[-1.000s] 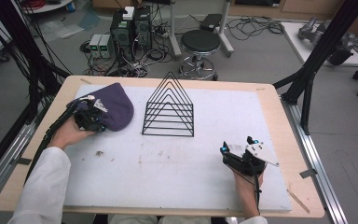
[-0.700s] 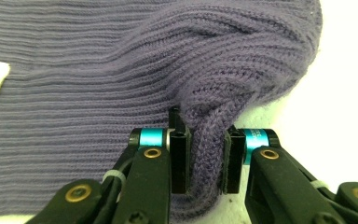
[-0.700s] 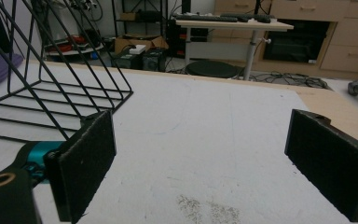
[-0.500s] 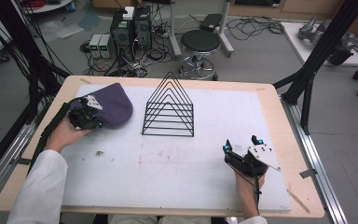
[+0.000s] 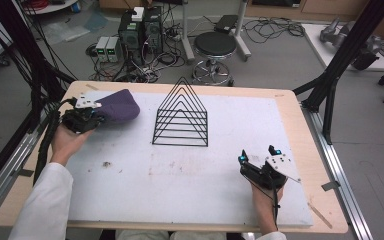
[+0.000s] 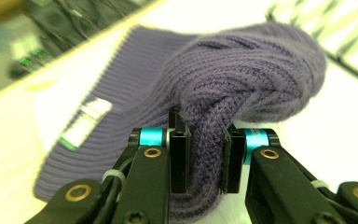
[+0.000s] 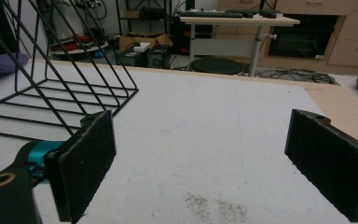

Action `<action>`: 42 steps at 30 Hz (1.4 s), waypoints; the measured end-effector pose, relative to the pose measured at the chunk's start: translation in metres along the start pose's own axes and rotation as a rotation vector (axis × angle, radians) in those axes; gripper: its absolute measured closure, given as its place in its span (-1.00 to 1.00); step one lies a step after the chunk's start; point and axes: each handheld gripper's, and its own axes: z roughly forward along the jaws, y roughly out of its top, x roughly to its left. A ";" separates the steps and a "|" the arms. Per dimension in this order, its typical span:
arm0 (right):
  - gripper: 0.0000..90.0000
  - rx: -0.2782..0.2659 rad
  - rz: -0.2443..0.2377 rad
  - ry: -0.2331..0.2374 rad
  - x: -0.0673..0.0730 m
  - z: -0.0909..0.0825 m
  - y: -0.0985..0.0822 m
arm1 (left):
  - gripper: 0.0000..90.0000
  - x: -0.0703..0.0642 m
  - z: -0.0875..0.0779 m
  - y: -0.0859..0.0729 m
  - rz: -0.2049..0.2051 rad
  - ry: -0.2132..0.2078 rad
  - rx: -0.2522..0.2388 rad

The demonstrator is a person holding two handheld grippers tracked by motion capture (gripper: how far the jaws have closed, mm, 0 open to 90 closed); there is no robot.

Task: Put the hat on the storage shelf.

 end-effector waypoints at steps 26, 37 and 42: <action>-0.82 -0.025 0.015 0.024 0.003 -0.003 0.002 | 0.71 -0.035 -0.062 0.016 -0.090 0.314 -0.640; -0.82 -0.041 0.029 0.012 0.001 -0.005 0.003 | 0.70 -0.057 -0.094 0.034 -0.102 0.201 -0.789; -0.82 -0.052 0.014 0.014 0.002 -0.006 0.003 | 0.69 -0.067 -0.109 0.042 -0.091 0.147 -0.846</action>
